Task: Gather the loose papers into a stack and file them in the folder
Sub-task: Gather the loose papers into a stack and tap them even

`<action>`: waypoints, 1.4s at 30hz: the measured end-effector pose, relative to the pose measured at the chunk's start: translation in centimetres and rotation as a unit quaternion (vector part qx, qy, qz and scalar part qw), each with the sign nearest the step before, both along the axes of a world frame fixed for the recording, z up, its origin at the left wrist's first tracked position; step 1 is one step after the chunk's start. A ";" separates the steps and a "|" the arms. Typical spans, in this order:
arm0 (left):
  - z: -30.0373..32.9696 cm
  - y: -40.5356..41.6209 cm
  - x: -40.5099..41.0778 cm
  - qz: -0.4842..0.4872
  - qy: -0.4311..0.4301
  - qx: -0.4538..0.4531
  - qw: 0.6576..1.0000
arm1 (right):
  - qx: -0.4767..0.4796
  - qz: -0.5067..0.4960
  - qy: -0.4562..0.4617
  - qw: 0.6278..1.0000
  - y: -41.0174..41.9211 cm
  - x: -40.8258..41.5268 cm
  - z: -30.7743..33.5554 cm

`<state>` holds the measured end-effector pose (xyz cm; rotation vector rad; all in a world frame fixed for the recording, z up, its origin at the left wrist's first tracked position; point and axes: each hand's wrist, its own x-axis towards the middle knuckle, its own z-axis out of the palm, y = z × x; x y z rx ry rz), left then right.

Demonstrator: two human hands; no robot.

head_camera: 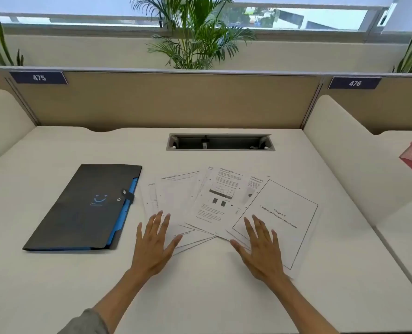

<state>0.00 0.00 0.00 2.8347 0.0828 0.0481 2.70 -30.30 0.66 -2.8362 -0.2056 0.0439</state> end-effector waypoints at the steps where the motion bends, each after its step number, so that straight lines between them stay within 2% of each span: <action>1: -0.1 0.0 -0.3 0.003 0.004 0.001 1.000 | 0.001 -0.001 0.004 1.000 -0.1 -0.2 0.0; 12: -2.8 -0.7 -2.0 0.006 0.024 0.016 1.000 | -0.005 0.003 0.014 1.000 -0.2 -1.2 -2.2; 18: -2.2 -1.4 -1.2 0.020 -0.019 0.005 1.000 | -0.003 -0.008 0.008 1.000 -0.2 -1.0 -1.9; 25: -0.4 -4.5 1.6 -0.024 -0.038 0.020 0.999 | 0.084 -0.109 -0.010 0.991 -1.9 -0.5 -1.3; 31: 0.3 -7.9 3.9 -0.058 -0.037 -0.024 0.997 | 0.071 -0.178 -0.018 0.981 -4.1 -0.2 -1.3; 35: 0.9 -10.3 5.1 -0.064 -0.001 -0.053 0.997 | 0.045 -0.202 -0.012 0.978 -5.0 -0.2 -1.4; 39: 1.1 -12.3 6.6 -0.069 0.048 -0.084 0.993 | 0.039 -0.215 0.054 0.974 -5.3 -0.4 -1.6; 42: 1.5 -13.6 7.6 -0.074 0.079 -0.062 0.992 | 0.026 -0.197 0.070 0.978 -5.2 -0.5 -1.7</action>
